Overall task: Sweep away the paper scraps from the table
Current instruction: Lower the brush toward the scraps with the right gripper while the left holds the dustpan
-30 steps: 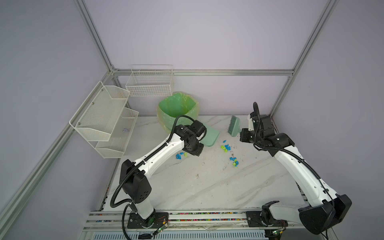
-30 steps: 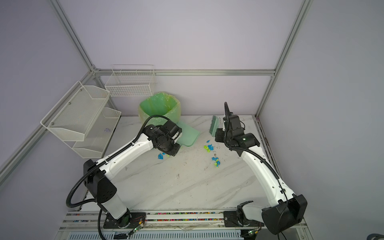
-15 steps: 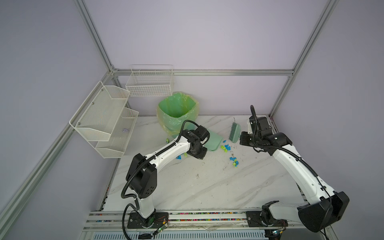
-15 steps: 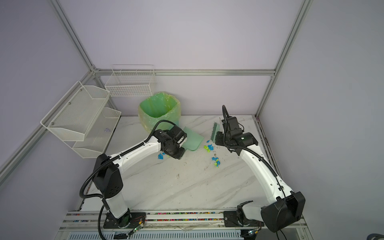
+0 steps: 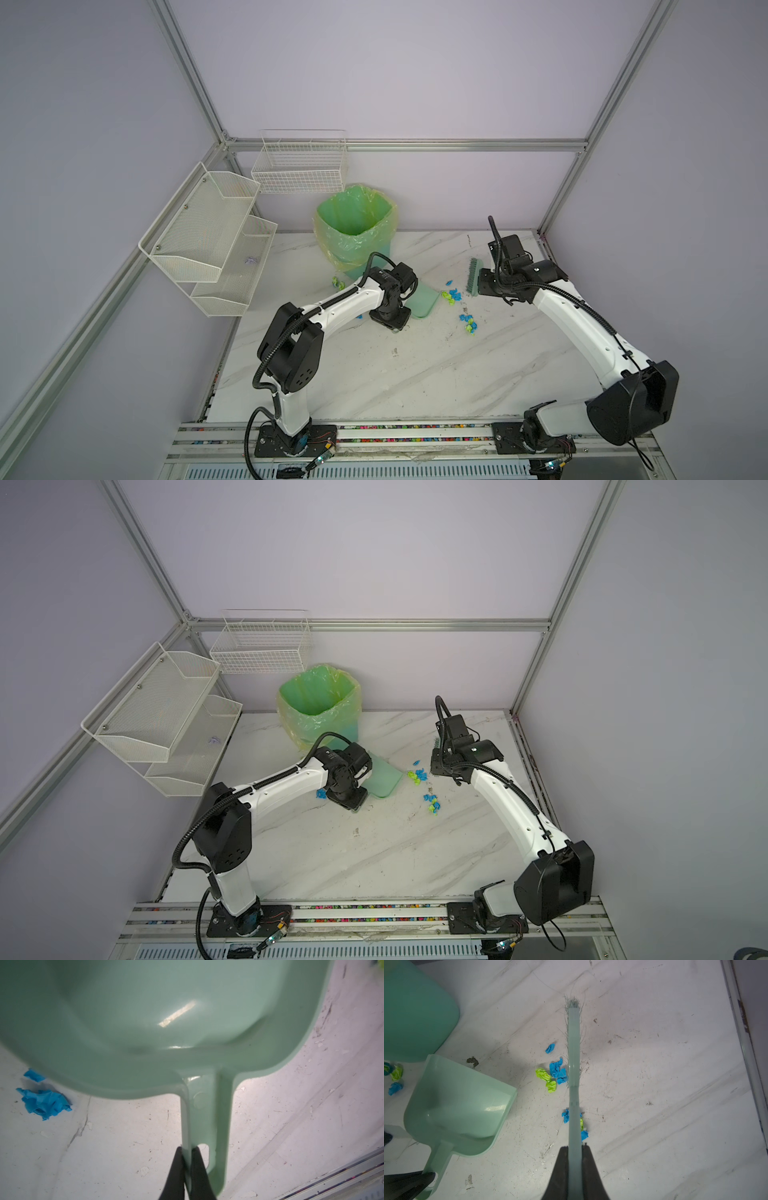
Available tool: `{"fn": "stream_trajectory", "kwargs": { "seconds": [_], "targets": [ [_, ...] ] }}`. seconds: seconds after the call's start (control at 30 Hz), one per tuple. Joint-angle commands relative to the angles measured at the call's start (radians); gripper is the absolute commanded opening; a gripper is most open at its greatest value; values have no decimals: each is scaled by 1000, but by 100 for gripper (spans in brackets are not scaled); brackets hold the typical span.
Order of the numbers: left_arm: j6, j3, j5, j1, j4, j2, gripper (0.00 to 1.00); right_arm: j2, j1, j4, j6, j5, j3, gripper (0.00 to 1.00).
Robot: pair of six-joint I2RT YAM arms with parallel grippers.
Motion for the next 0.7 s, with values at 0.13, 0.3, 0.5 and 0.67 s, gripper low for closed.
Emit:
{"fn": "stream_trajectory", "kwargs": {
  "seconds": [0.13, 0.3, 0.5, 0.67],
  "targets": [
    [69, 178, 120, -6, -171, 82, 0, 45, -4, -16, -48, 44, 65, 0],
    [71, 256, 165, -7, -235, 105, 0, 55, -4, -11, -71, 75, 64, 0],
    [66, 305, 169, -8, -281, 146, 0, 74, -4, 2, -97, 87, 65, 0],
    [58, 337, 159, -8, -291, 173, 0, 85, -4, 16, -112, 78, 65, 0]
  ]
}}
